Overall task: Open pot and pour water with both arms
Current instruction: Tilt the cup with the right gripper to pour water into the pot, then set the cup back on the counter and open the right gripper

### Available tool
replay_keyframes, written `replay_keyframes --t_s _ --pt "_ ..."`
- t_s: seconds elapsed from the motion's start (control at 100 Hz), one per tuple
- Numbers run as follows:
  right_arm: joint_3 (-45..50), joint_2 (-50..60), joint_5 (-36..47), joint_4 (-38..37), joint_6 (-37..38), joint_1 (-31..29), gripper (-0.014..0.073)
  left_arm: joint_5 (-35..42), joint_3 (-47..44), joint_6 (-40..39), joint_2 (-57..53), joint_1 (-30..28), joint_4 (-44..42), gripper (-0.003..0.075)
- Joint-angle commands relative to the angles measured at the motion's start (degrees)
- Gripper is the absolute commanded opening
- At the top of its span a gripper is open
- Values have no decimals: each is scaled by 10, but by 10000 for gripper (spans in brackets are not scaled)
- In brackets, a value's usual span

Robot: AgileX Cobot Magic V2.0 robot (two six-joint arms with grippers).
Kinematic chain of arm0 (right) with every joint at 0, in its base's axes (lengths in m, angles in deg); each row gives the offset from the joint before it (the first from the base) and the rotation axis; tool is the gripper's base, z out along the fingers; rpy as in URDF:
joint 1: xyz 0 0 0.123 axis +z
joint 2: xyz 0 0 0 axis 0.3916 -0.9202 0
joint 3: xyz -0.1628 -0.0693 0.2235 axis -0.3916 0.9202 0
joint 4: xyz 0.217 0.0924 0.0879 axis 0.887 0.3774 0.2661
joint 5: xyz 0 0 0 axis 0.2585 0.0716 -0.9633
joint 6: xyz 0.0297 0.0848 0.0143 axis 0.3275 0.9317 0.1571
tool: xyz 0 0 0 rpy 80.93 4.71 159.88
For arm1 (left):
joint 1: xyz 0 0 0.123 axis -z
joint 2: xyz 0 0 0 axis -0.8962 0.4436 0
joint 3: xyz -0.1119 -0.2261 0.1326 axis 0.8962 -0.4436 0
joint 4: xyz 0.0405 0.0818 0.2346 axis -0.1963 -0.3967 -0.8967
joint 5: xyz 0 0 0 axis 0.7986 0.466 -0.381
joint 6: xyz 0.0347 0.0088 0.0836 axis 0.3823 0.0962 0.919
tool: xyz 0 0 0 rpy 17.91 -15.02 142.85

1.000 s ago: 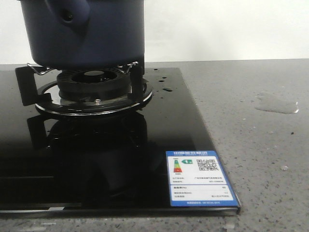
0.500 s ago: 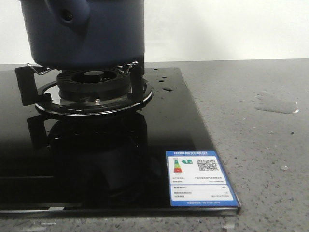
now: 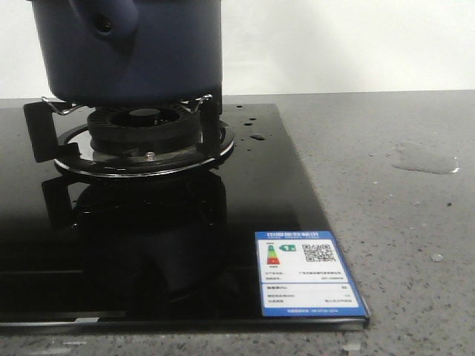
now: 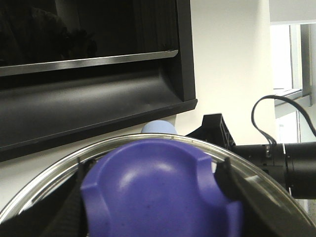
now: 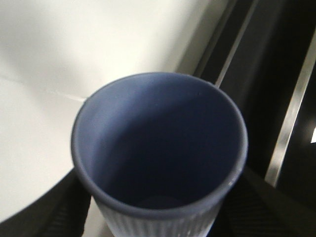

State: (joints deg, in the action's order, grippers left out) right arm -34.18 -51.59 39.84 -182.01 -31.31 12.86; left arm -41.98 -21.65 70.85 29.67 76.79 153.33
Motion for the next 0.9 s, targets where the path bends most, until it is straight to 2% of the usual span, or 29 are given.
replay_keyframes --t_s 0.0,0.13,0.23,0.31,0.38,0.55,0.64,0.77,0.89 --pt "-23 25 8 67 56 0 248 -2 18 -5 -9 3 25 313" --pt "-22 24 -3 223 163 1 248 -2 18 -5 -9 3 25 313" --pt "-22 27 -15 298 172 15 248 -3 18 -5 -9 3 25 313" --pt "-22 35 -48 302 185 31 248 -6 18 -5 -9 3 25 313" --pt "-22 45 -67 303 234 34 248 -9 18 -5 -9 3 25 313" --pt "-22 83 -176 308 432 13 248 -18 15 -5 -9 3 25 313" --pt "-10 113 -225 329 498 -11 248 -29 10 -5 -5 3 25 313" --pt "58 179 -207 346 559 -58 248 -55 4 -5 8 3 28 313" --pt "170 244 -135 346 625 -115 248 -89 3 -5 24 3 32 313"
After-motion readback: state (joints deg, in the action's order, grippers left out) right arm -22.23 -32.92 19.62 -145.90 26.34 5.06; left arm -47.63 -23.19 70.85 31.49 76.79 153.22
